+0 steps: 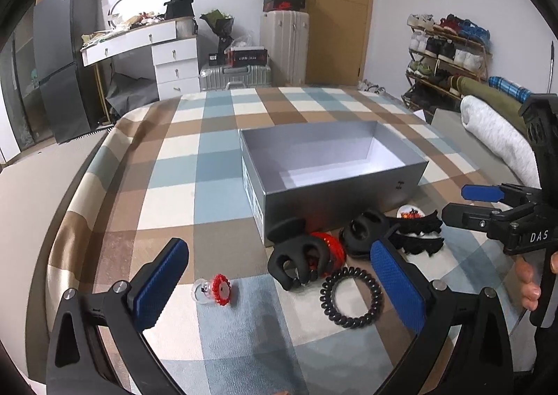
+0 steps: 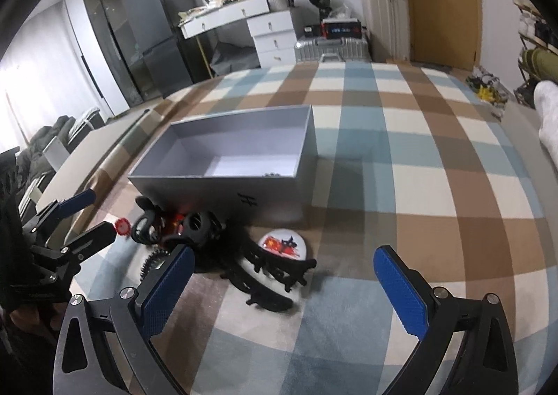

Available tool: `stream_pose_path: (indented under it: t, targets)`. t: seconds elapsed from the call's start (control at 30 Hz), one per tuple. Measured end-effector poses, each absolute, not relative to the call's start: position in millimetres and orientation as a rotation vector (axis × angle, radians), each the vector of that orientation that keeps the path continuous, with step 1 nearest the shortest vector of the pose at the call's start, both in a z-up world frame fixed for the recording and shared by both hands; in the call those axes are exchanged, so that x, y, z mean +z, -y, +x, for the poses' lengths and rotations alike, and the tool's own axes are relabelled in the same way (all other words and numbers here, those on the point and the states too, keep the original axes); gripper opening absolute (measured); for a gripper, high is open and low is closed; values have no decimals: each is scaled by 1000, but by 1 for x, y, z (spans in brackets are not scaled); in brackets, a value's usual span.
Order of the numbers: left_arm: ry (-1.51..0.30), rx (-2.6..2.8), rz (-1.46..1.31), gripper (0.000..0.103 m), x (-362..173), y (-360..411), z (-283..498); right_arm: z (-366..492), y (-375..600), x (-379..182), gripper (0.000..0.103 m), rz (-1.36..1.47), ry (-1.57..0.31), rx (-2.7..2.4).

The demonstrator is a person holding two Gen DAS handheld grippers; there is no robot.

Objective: Organize jewelry
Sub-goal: 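Withdraw both grippers from the box back over the jewelry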

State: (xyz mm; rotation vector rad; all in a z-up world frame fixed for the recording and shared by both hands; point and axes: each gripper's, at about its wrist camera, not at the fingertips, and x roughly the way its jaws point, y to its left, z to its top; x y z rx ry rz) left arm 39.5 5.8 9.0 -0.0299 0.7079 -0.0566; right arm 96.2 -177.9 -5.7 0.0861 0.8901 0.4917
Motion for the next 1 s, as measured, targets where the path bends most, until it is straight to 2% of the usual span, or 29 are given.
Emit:
stream_pose_path:
  t: [1.0]
  targets:
    - [-787, -55, -69, 102, -10, -9, 47, 108, 170, -36, 103, 36, -975, 406]
